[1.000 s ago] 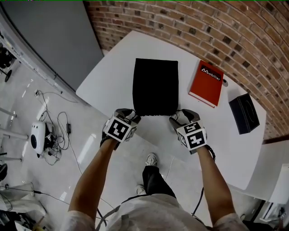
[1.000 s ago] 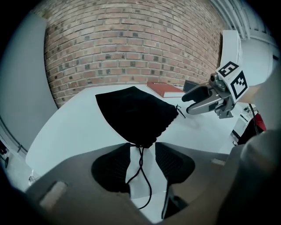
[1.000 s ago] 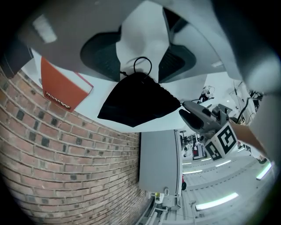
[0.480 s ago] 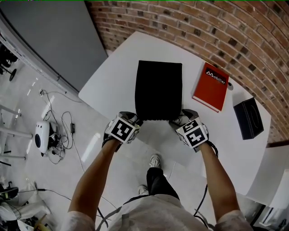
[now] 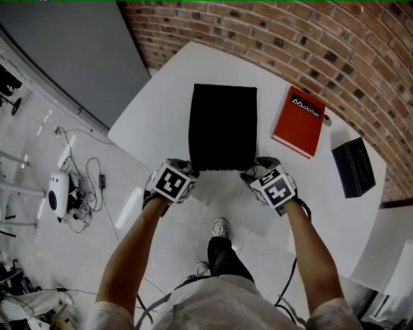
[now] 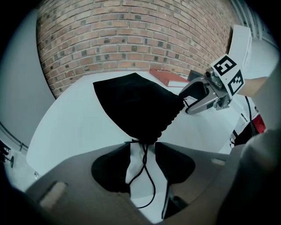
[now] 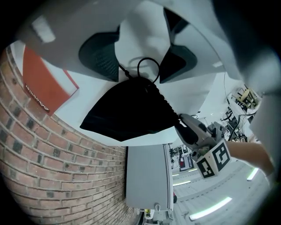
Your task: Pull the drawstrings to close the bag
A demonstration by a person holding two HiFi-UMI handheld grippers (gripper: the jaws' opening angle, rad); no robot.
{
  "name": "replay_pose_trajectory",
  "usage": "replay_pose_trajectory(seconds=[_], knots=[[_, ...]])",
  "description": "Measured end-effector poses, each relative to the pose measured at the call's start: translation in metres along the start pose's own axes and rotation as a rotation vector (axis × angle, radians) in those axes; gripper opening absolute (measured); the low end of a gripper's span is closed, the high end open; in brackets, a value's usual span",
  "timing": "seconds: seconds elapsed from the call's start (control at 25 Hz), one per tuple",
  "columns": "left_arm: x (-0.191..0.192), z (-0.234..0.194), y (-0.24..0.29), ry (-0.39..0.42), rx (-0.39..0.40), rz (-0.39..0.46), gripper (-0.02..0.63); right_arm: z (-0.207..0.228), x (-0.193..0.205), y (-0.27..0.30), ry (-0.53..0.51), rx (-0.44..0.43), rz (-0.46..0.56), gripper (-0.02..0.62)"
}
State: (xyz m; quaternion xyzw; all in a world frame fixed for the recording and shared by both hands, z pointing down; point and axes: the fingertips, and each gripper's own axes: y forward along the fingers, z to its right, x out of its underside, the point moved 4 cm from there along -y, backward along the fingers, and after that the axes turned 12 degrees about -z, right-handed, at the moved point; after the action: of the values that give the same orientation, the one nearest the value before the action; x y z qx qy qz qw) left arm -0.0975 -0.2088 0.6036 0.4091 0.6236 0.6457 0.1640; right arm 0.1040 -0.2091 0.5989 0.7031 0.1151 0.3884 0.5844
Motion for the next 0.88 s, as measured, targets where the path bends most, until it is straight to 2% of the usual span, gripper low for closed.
replay_pose_trajectory(seconds=[0.16,0.4,0.56,0.76,0.88], knots=[[0.0009,0.0017,0.0005,-0.012,-0.001,0.016,0.184,-0.0015,0.0024,-0.0001,0.014,-0.032,0.000,0.264],[0.0029,-0.0002,0.0001,0.010,0.017,0.012,0.173,-0.0031,0.0029,-0.0007,0.023,-0.056,-0.015,0.219],[0.0031,-0.0038,0.0000,0.022,0.025,0.007,0.137,0.0002,0.0067,-0.0021,0.027,-0.056,-0.026,0.156],[0.0001,-0.0026,0.0002,0.079,0.014,-0.017,0.112,0.0033,0.0071,-0.0035,0.031,-0.047,-0.031,0.112],[0.0023,0.0022,0.0007,0.120,0.010,-0.045,0.071,0.0030,0.0070,-0.0024,0.038,-0.040,-0.035,0.072]])
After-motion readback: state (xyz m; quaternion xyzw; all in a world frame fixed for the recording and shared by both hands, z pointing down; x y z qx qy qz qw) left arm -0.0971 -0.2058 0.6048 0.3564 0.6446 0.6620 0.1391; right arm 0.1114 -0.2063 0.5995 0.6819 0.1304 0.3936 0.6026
